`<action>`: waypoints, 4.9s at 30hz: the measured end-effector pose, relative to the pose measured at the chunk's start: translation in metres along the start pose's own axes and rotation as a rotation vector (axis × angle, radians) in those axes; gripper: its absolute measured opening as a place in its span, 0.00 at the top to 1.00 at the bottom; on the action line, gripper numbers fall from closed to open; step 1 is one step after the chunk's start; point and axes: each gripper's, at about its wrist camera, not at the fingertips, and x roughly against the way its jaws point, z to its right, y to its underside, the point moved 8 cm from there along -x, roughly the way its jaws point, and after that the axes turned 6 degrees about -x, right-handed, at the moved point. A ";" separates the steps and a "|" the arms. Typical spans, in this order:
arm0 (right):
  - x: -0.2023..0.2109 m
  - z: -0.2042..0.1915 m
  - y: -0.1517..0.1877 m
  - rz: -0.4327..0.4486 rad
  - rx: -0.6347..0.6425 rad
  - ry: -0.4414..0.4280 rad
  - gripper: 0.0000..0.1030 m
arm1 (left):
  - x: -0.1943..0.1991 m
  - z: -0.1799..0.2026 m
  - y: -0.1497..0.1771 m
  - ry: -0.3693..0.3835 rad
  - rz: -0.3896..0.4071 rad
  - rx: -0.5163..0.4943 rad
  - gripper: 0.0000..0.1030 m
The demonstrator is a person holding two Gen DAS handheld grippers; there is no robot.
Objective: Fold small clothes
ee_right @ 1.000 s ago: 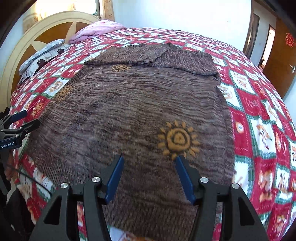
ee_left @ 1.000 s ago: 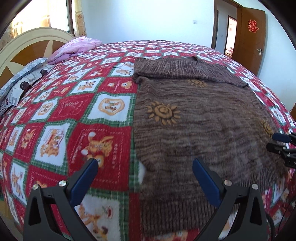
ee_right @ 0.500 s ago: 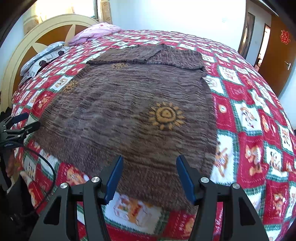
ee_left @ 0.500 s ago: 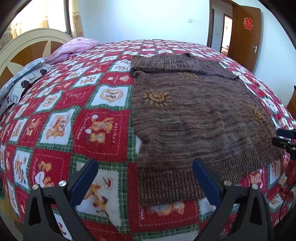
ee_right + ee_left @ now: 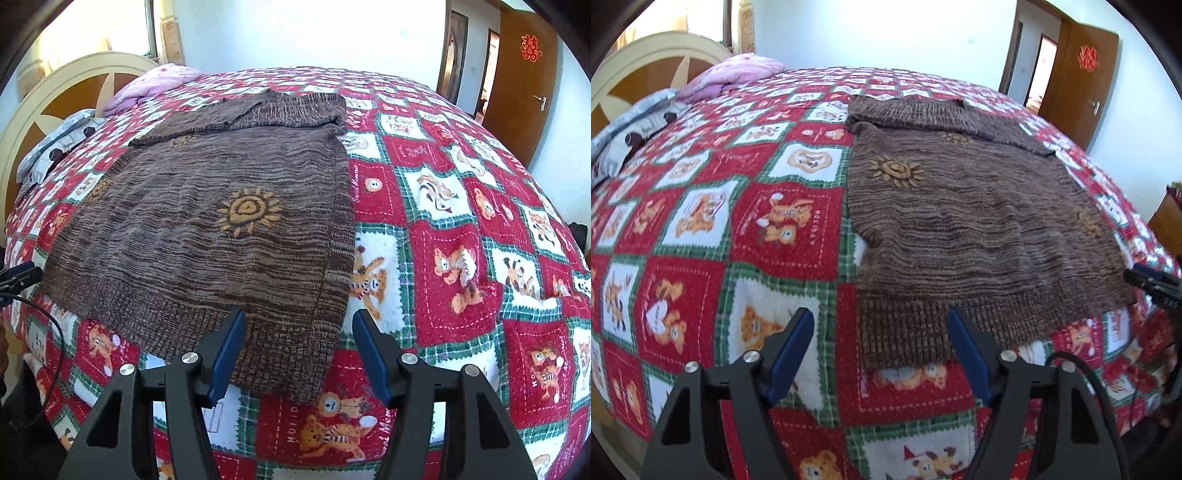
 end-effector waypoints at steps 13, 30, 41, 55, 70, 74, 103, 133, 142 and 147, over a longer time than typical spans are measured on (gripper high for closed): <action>-0.007 -0.001 0.006 -0.004 -0.011 -0.014 0.41 | -0.013 0.009 0.013 0.039 -0.019 0.018 0.50; 0.006 0.013 -0.003 0.001 -0.044 0.001 0.40 | -0.019 0.016 0.013 0.020 0.016 -0.051 0.87; 0.008 0.016 0.008 -0.075 -0.120 -0.101 0.40 | -0.020 0.019 0.009 0.060 0.036 -0.041 0.91; 0.026 0.013 0.004 -0.045 -0.195 -0.258 0.95 | 0.019 0.020 -0.015 0.232 0.142 0.050 0.93; 0.071 0.035 -0.028 0.083 -0.369 -0.473 0.95 | 0.040 0.004 -0.039 0.356 0.197 0.177 0.93; 0.077 0.033 -0.044 0.108 -0.397 -0.511 0.95 | 0.045 0.004 -0.049 0.374 0.216 0.178 0.93; 0.040 0.035 -0.218 0.200 -0.422 -0.522 0.95 | -0.004 -0.042 -0.175 0.455 0.266 0.352 0.94; -0.210 0.071 -0.351 0.103 -0.427 -0.136 0.47 | -0.215 -0.096 -0.297 0.220 0.069 0.366 0.90; -0.190 0.005 -0.324 0.102 -0.009 -0.089 0.47 | -0.166 -0.070 -0.278 0.063 0.130 0.017 0.36; -0.204 0.016 -0.331 0.072 -0.005 -0.074 0.47 | -0.178 -0.038 -0.278 -0.085 0.135 -0.340 0.25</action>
